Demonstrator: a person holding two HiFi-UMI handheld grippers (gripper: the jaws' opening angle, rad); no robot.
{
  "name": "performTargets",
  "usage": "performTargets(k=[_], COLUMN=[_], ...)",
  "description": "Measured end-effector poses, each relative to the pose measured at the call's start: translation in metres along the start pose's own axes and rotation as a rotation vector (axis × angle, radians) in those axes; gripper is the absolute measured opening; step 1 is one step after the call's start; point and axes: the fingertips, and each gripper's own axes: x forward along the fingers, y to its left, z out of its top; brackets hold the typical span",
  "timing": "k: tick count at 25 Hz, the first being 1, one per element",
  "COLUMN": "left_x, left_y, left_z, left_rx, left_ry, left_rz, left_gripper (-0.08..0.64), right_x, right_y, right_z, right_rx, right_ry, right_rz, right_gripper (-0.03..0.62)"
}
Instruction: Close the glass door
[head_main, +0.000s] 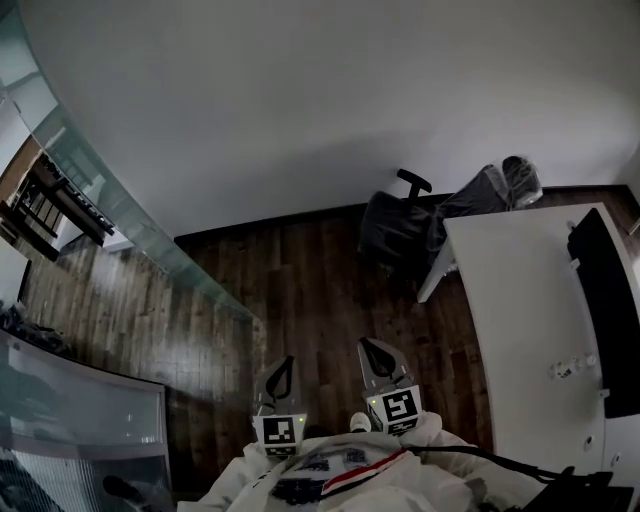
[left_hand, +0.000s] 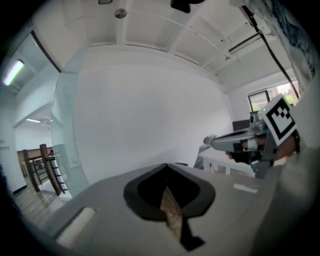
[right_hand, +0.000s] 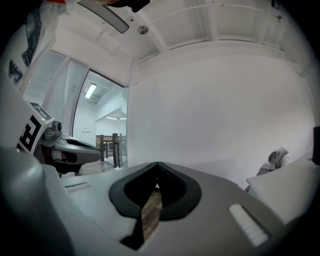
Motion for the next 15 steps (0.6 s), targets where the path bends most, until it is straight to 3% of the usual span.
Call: performTargets(k=[5,15], left_x=[0.027,0.122], left_y=[0.022,0.082], left_z=[-0.002,-0.010], left_rx=[-0.014,-0.045], left_ry=[0.029,0.011], left_rz=[0.044,0.029], left_gripper=[0.002,0.002], right_x=[0.043,0.138], right_y=[-0.017,-0.034], right_z=[0.008,0.001], right_rx=[-0.021,-0.042], right_ry=[-0.013,0.043], right_rz=[0.041,0.041], right_gripper=[0.005,0.005])
